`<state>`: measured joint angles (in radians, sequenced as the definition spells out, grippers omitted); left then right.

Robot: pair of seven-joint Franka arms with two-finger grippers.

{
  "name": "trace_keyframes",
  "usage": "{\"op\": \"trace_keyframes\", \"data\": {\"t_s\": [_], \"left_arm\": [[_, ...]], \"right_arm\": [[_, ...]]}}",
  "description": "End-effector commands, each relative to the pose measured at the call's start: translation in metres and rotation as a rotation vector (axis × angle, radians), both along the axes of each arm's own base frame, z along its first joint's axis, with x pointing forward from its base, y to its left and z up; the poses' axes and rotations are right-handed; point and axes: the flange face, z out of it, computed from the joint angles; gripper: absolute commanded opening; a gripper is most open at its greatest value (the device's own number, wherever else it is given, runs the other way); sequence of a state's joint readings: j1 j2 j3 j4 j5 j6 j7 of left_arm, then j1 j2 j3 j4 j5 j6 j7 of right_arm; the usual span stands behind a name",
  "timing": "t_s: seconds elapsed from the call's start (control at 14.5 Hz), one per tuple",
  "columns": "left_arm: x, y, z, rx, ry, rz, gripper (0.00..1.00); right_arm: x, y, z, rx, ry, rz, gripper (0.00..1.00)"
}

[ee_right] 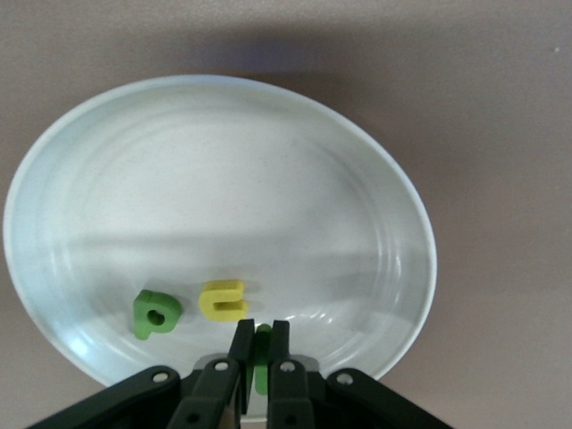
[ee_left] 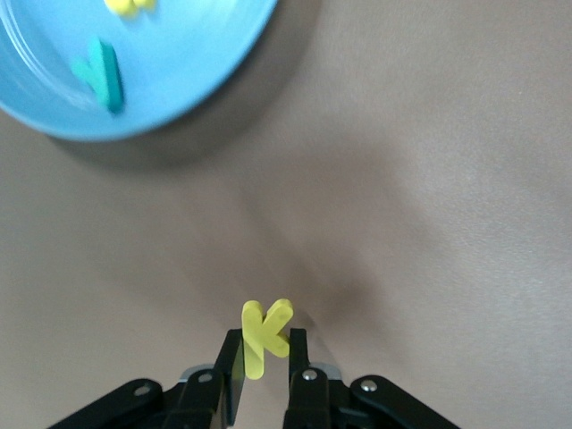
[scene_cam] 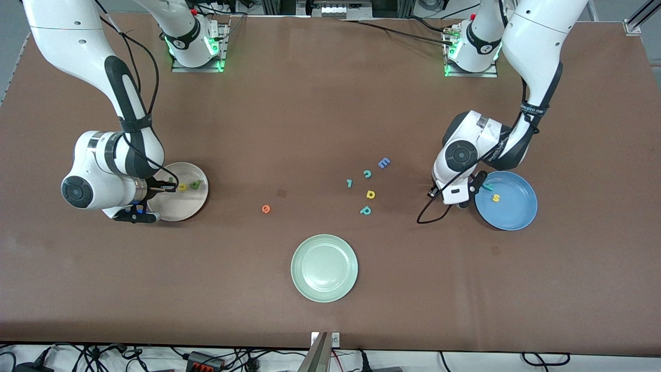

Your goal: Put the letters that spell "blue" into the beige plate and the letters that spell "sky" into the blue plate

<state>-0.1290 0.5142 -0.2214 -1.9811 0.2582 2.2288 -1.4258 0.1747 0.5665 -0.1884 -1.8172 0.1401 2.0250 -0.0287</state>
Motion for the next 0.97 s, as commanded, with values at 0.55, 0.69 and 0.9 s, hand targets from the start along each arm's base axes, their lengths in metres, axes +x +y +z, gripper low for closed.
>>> {"op": "trace_keyframes", "data": {"t_s": [0.55, 0.69, 0.9], "left_arm": [[0.044, 0.114, 0.037, 0.003, 0.160, -0.355, 0.07], [0.045, 0.131, 0.037, 0.005, 0.172, -0.399, 0.07], [0.046, 0.138, 0.037, -0.005, 0.180, -0.423, 0.07]], "right_arm": [[0.055, 0.115, 0.061, 0.033, -0.201, 0.177, 1.00], [0.063, 0.184, 0.061, 0.039, -0.236, 0.289, 1.00], [0.057, 0.240, 0.047, 0.049, -0.293, 0.372, 1.00]]}}
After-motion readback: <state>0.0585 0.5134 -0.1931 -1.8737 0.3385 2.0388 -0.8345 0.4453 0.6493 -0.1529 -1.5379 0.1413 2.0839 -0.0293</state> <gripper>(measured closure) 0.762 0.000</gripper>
